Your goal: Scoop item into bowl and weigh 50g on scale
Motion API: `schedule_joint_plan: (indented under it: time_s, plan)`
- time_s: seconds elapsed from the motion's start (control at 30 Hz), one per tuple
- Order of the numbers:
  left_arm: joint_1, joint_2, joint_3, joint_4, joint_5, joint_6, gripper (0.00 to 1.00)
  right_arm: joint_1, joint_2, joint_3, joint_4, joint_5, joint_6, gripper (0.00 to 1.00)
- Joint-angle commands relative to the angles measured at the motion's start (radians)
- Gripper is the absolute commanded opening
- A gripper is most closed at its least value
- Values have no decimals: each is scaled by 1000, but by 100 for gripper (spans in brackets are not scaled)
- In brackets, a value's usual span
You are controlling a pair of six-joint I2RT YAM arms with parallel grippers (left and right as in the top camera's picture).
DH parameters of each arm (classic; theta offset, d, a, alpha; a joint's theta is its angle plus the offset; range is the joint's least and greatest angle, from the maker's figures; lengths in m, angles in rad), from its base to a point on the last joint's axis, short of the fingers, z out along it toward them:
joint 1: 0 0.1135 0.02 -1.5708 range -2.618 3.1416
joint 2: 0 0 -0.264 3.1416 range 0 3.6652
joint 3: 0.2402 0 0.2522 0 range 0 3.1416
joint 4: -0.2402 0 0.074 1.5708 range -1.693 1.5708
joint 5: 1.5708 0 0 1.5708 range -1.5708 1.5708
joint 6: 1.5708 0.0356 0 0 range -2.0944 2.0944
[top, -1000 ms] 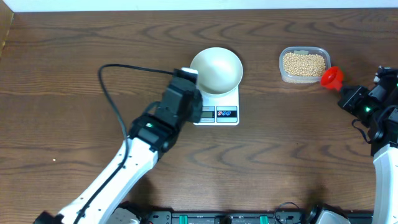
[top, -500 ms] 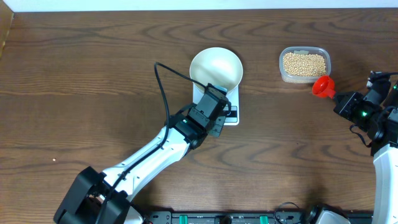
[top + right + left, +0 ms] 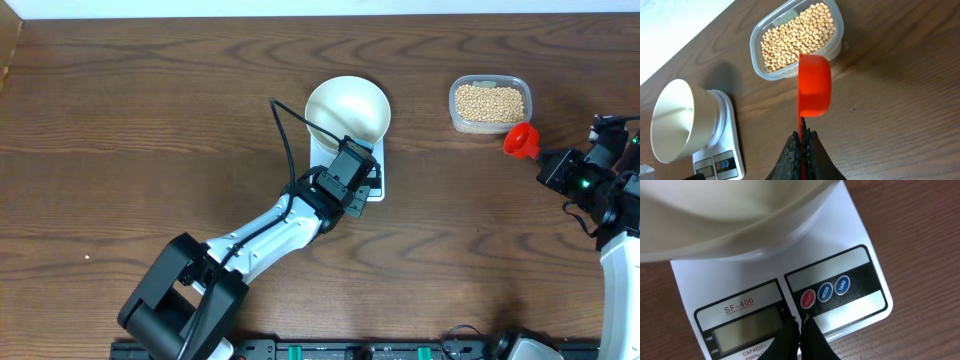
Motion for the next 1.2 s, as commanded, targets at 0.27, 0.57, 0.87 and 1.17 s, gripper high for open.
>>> schedule_joint_plan:
  time_s: [0.27, 0.57, 0.87, 1.17]
  plan:
    - [-7, 34, -3, 43, -2, -16, 7, -3, 1, 18, 0, 4, -30, 1]
    - [-8, 42, -3, 66, -2, -16, 7, -3, 1, 18, 0, 5, -30, 1]
    - [-11, 93, -3, 74, -2, -16, 7, -3, 1, 18, -1, 4, -37, 1]
    - [-11, 98, -3, 88, -2, -16, 8, -3, 1, 18, -1, 5, -38, 1]
